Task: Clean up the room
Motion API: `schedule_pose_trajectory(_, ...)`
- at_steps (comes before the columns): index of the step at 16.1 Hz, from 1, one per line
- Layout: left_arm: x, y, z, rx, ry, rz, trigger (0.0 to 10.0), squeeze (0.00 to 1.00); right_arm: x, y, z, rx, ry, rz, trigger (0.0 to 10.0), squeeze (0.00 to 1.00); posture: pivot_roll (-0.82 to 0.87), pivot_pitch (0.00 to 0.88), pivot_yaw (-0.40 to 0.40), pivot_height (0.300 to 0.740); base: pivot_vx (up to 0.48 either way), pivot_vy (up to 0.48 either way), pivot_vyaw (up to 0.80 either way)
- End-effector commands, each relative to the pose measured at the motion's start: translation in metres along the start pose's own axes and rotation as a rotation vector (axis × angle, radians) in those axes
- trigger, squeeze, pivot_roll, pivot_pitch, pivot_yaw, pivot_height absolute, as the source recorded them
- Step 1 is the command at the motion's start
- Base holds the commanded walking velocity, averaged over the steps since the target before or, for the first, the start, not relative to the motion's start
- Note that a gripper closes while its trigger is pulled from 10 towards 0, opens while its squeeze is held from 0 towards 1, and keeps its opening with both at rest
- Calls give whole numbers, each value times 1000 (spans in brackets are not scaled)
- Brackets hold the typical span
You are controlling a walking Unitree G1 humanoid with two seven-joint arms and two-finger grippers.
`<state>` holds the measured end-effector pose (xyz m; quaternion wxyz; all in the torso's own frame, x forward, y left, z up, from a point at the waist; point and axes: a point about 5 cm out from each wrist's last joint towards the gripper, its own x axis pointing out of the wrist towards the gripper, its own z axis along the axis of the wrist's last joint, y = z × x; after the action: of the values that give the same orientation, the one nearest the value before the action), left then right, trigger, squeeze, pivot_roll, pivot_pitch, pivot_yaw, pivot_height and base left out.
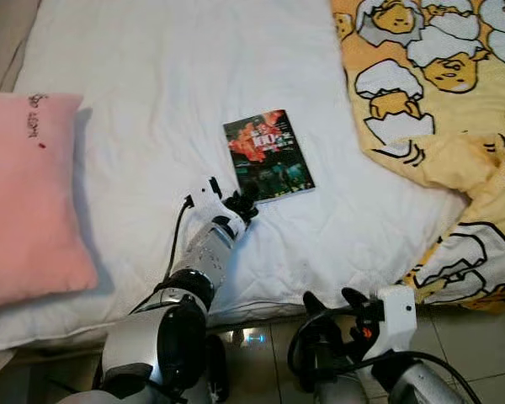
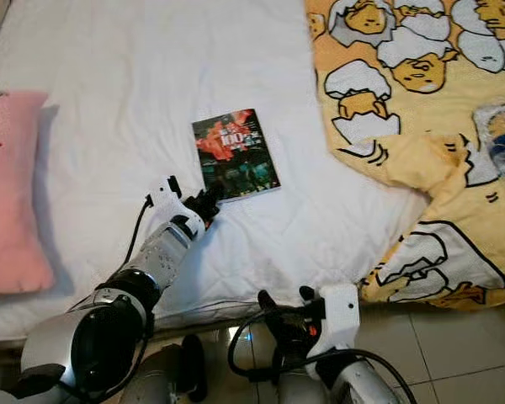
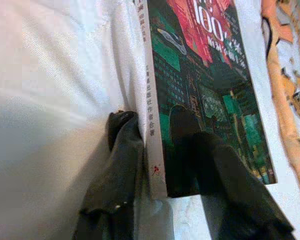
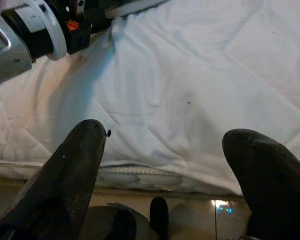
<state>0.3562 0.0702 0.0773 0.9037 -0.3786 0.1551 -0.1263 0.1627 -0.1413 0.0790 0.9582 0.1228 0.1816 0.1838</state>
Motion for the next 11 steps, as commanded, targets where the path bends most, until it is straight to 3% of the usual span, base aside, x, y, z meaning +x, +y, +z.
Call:
schedule_pose_trajectory(1,3,-25,-31,-60,121,-95,0,0,-2,0,-6,21,30,-8,10000,0,-325,324,29,740,0,0,0)
schedule_pose_trajectory(3,4,-30,-31,-96,118,-136,0,0,0,-1,-6,20,28,-9,10000,0,-316,313,32,740,0,0,0)
schedule_pose_trajectory(6,6,-36,-26,-81,109,-188,0,0,10,-7,-1,28,-1,-28,10000,0,-304,291,37,740,0,0,0)
schedule_pose_trajectory(9,11,-41,-4,-99,50,-223,0,0,42,-28,22,15,-93,-52,10000,0,-281,135,57,740,0,0,0)
schedule_pose_trajectory(10,11,-41,-2,-103,44,-226,0,0,45,-30,25,12,-102,-55,10000,0,-281,135,57,740,0,0,0)
schedule_pose_trajectory(11,15,-45,22,-85,-22,-258,0,0,60,-38,41,3,-158,-65,10000,0,-253,51,69,740,0,0,0)
